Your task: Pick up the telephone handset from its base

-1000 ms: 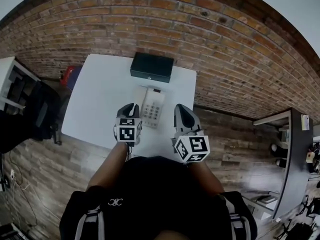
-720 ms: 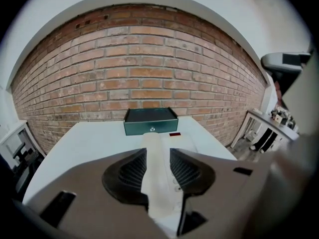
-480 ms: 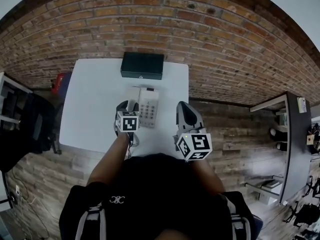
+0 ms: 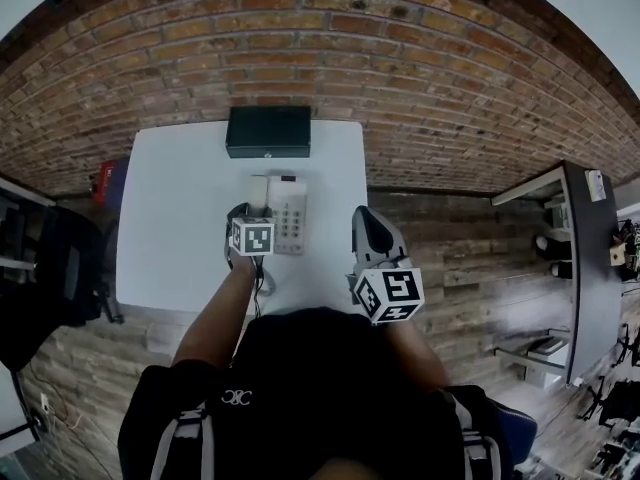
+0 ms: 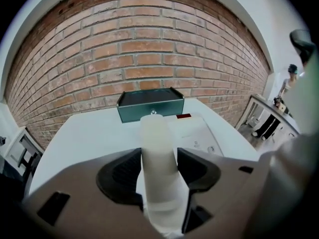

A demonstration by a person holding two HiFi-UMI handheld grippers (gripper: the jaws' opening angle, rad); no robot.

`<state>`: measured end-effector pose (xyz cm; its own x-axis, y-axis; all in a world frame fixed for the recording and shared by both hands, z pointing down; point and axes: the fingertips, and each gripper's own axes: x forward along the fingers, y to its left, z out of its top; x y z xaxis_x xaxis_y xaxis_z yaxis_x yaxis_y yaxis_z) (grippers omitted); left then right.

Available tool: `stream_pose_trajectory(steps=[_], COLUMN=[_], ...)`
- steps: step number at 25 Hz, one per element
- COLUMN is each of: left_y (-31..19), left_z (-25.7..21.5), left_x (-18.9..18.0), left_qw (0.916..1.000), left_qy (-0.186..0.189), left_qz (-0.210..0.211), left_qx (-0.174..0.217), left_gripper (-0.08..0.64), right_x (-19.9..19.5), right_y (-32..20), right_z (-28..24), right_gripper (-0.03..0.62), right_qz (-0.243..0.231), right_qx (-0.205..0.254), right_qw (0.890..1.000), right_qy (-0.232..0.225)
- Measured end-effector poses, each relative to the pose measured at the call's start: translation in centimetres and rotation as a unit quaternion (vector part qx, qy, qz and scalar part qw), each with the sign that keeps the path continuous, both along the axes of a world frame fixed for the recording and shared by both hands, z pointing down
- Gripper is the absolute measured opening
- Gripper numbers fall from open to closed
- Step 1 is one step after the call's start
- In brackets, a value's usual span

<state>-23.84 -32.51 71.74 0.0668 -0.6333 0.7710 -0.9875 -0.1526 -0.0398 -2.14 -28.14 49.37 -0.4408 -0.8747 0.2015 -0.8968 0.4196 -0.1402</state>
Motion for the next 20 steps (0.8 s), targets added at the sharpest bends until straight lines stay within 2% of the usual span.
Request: stream_pose_trajectory(steps=[4,9,14,16,20], left_y=[-0.2,-0.3,-0.3,0.0,0.0], left_z=[0.3,1.1,0.9,0.5,-1.2], left_x=[0.1,0.1,0.3,0.2,0.0], left_qw=[0.9996,0.9986,0.9991,0.9995,0.9999], left_qy=[-0.025,-0.039,-0.019,-0.008,-0.016], left_qz=[0.003,0.003,0.003,0.0,0.002], left_qx=[-0.012,-0.035,-0.037,-0.031,0.003], left_gripper=[0.231,0.236,0.231,0.223,0.218], right_x=[1.0,1.6,1.4,1.0,0.6], right_y=[0.3,0.5,0.5,0.6,0.3], right_z=[0.3,0.6,0.9,0.9,0.7], right_gripper=[-0.003,-0.003,-0.003,-0.002,-0.003], right_qz=[0.011,0.016,0.003,-0.004,-0.017], right_qx=[-0.005,-0.011,-0.019,-0.017,-0.015], right_qw=[1.0,1.0,1.0,1.0,1.0], right_qy=[0.0,-0.002,0.0,0.002,0.001])
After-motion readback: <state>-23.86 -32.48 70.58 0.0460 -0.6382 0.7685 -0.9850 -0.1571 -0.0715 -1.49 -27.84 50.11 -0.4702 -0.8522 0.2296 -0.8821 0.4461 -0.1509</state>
